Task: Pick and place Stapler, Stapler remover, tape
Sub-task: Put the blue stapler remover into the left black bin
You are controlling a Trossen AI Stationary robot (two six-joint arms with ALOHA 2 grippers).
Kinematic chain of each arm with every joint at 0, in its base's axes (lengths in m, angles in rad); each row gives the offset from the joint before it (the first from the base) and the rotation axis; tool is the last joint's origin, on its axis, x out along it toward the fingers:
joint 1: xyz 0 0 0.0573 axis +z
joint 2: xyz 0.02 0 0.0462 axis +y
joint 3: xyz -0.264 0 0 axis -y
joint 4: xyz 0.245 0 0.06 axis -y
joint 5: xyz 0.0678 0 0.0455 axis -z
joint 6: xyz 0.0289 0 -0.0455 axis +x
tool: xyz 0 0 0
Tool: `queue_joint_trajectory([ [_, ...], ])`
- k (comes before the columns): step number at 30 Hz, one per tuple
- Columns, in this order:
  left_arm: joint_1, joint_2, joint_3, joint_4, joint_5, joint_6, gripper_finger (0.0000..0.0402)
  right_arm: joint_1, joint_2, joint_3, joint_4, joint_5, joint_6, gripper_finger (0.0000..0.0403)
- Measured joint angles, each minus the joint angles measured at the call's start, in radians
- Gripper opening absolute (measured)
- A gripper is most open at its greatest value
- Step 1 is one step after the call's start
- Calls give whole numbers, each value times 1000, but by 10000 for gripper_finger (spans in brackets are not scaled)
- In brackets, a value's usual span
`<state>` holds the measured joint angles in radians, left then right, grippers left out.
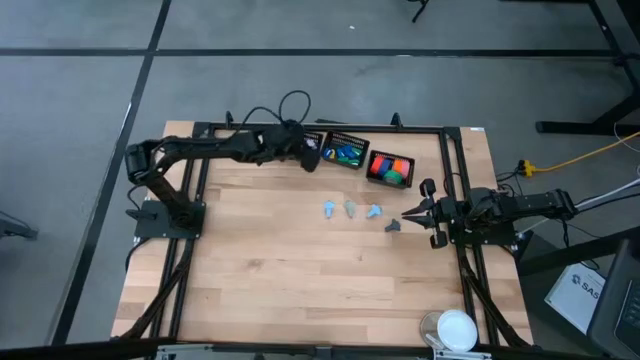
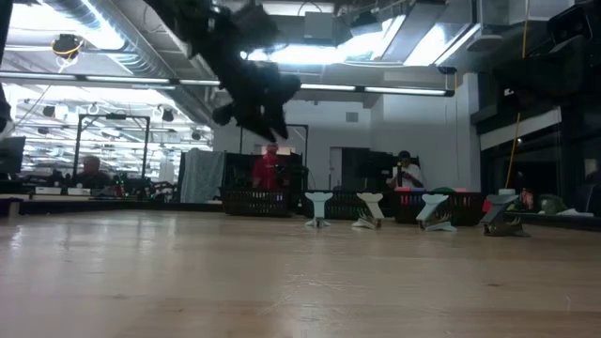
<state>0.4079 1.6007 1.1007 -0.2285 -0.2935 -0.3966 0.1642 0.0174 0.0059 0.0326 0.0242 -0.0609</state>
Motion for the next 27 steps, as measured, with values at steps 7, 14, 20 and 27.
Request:
queue_joint_trajectory([
  [7, -167, -34, 0, 85, -8, 69, 143, 0, 0, 0, 0, 0, 0, 39],
  [14, -338, -34, 0, 133, -11, 163, 143, 0, 0, 0, 0, 0, 0, 39],
  [20, -455, -25, 0, 132, -11, 15, 143, 0, 0, 0, 0, 0, 0, 39],
  [27, -575, 40, 0, 117, -116, -209, 143, 0, 0, 0, 0, 0, 0, 39],
])
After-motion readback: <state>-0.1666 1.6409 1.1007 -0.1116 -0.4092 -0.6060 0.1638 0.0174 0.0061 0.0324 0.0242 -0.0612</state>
